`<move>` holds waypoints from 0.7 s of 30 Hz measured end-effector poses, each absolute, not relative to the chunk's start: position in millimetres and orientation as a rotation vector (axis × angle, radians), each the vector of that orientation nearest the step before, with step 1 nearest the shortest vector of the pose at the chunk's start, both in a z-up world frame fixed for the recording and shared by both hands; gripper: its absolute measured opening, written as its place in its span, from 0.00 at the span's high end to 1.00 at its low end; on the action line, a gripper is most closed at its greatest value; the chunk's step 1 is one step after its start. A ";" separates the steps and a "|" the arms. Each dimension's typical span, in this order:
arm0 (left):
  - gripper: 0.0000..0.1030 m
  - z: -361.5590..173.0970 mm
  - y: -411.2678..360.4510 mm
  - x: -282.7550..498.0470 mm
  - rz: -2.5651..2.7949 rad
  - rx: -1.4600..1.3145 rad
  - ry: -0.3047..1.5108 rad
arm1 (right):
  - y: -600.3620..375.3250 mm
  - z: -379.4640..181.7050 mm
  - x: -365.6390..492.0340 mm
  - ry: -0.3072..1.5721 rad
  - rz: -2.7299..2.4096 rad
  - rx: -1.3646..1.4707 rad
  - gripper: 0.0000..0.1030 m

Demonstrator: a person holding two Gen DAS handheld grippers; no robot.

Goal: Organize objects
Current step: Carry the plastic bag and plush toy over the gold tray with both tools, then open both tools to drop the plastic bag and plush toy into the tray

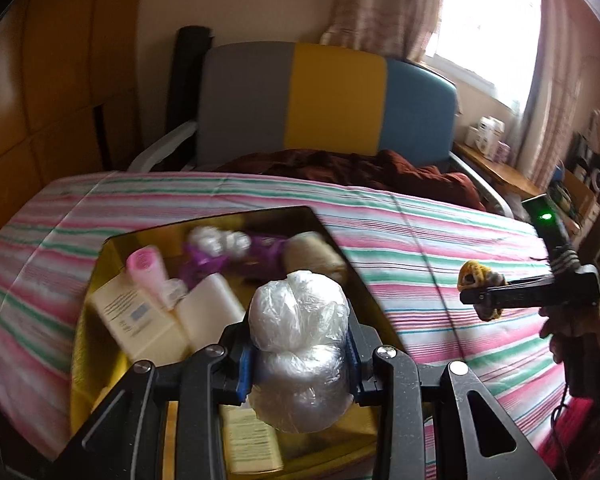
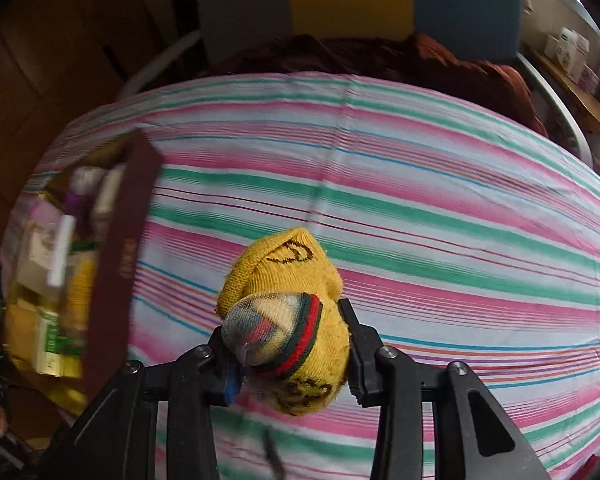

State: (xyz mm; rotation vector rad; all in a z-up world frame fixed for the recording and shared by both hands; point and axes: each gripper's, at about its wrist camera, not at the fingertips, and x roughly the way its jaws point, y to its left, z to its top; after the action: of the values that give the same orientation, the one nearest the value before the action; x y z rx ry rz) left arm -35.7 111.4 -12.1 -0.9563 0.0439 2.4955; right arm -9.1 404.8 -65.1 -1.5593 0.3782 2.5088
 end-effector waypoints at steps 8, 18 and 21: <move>0.65 -17.1 44.7 -37.4 2.550 -0.987 -0.097 | 317.9 -41.5 -39.8 0.428 2.763 -1.536 0.61; 0.63 -27.3 65.2 -37.6 2.455 -0.996 -0.093 | 270.1 -25.0 -95.5 0.504 2.884 -1.547 0.42; 0.45 -34.1 74.4 -44.2 2.432 -1.034 -0.104 | 266.7 -22.0 -110.0 0.541 2.880 -1.521 0.28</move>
State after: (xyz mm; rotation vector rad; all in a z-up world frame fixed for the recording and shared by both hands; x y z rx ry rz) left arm -44.2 74.4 -34.1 -1.0344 -0.1042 2.4323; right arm -110.0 266.7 -22.0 -1.5213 0.5407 2.8800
